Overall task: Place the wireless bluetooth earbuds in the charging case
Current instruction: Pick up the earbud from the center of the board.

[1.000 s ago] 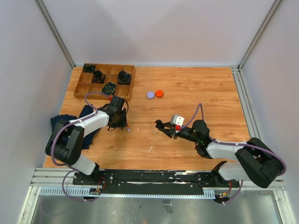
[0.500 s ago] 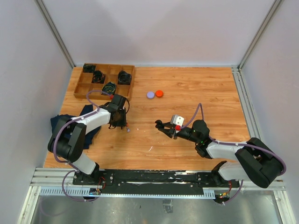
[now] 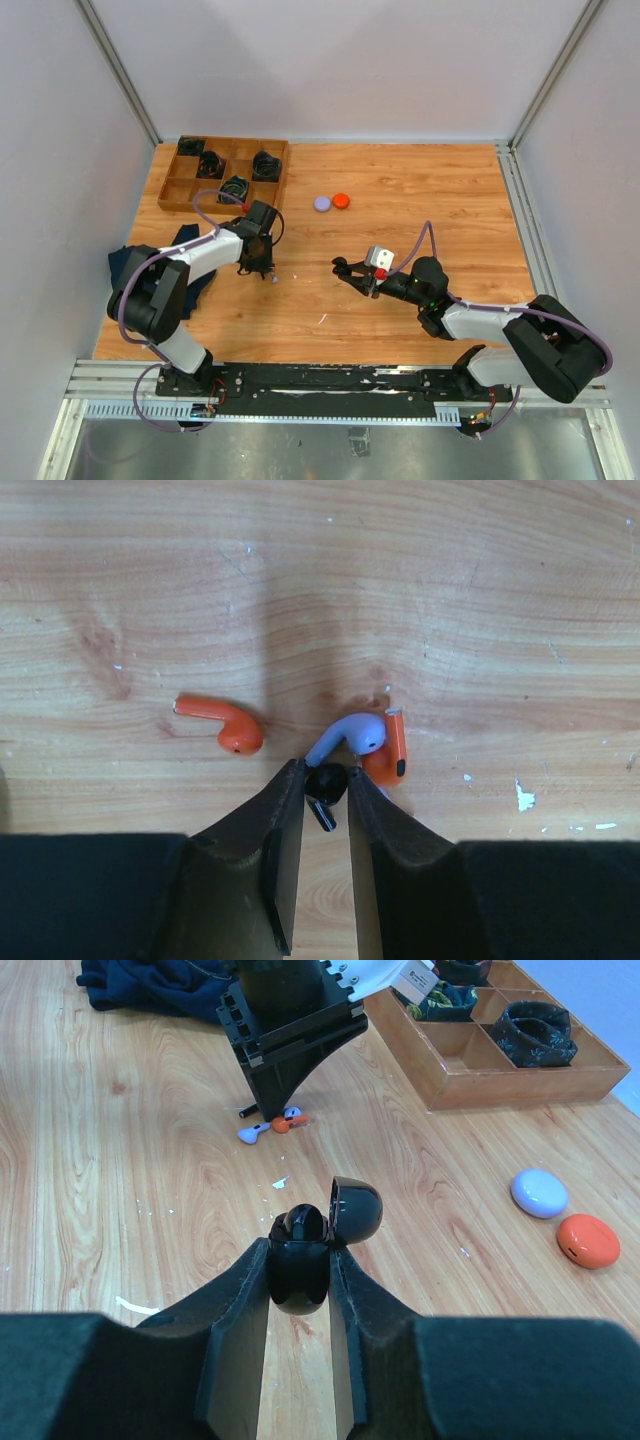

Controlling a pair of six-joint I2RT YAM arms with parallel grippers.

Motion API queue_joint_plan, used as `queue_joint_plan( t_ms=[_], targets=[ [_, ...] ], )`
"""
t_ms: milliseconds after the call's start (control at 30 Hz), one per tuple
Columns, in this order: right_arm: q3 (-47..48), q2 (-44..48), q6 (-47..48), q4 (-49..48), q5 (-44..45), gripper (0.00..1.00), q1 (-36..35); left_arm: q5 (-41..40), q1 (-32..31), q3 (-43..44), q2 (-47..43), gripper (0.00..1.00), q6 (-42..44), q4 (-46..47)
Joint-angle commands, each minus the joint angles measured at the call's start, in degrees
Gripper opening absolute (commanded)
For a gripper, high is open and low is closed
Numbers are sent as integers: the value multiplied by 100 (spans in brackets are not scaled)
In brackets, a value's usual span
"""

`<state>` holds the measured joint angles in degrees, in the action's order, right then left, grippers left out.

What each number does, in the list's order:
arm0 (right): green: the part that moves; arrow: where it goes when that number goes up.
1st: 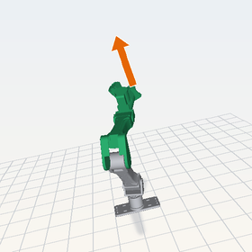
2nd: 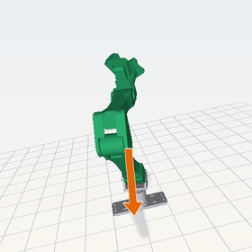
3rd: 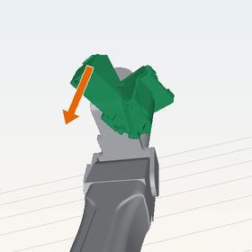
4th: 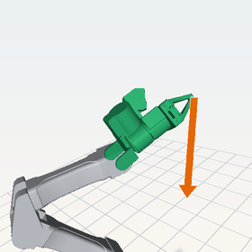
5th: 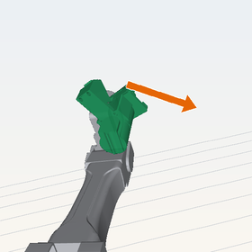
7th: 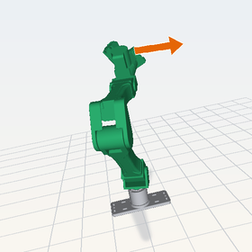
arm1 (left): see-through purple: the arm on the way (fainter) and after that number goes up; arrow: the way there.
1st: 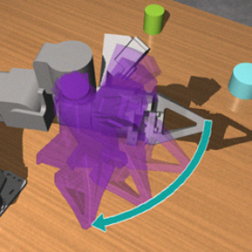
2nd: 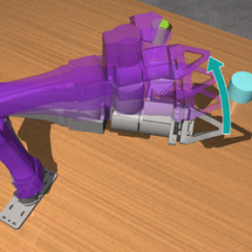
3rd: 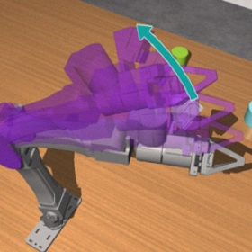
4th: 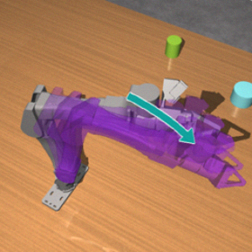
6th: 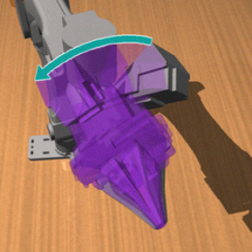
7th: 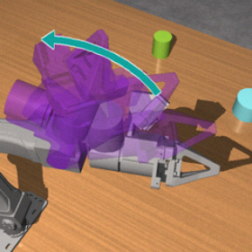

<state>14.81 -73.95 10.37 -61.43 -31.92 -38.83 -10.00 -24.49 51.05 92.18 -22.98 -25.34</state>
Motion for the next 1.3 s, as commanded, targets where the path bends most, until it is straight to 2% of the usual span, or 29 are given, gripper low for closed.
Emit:
queue_joint_plan(
  t_ms=[0,233,700,867,967,1067,1267],
  targets=[
    [31,24,61,-54,-93,11,46,30,-65,-178,-184,28,-86,-355],
    [41,21,35,-72,-113,11,48,107,-65,-452,-469,28,-95,-456],
    [36,70,35,-64,-118,11,47,107,-65,-292,-278,35,-36,-603],
    [31,112,35,-62,-134,10,32,102,-65,-332,-249,29,-17,-608],
    [40,168,34,-59,-155,10,-3,-17,-65,-334,-293,22,-22,-584],
    [48,226,34,-56,-198,11,-32,-69,-69,-356,-405,21,-43,-532],
    [96,359,145,-101,-231,10,-92,-301,-275,-316,-1142,16,-108,-439]
  ],
)
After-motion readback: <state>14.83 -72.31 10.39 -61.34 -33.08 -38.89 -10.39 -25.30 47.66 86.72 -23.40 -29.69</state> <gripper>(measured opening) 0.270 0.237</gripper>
